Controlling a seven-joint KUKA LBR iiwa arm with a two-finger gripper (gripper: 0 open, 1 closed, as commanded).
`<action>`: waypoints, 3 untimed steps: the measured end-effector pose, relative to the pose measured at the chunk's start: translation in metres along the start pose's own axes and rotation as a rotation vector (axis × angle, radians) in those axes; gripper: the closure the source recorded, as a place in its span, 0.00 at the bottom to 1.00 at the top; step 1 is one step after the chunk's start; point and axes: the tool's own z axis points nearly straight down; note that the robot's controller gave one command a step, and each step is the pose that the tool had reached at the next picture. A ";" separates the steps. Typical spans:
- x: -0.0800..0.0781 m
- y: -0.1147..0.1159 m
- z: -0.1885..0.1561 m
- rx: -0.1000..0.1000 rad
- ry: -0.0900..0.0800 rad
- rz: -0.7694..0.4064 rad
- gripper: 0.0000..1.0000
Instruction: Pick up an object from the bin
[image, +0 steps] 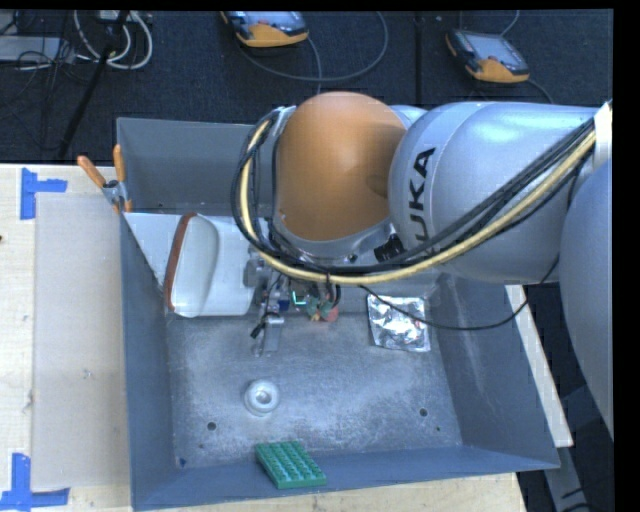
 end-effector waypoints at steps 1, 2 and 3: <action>0.062 -0.027 0.163 0.002 0.000 -0.270 0.00; 0.047 -0.044 0.129 -0.001 -0.011 -0.103 0.00; 0.056 -0.029 0.130 0.000 -0.007 -0.155 0.00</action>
Offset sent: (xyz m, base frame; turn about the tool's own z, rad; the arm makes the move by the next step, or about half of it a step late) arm -0.0607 -0.0273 -0.1585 -0.2695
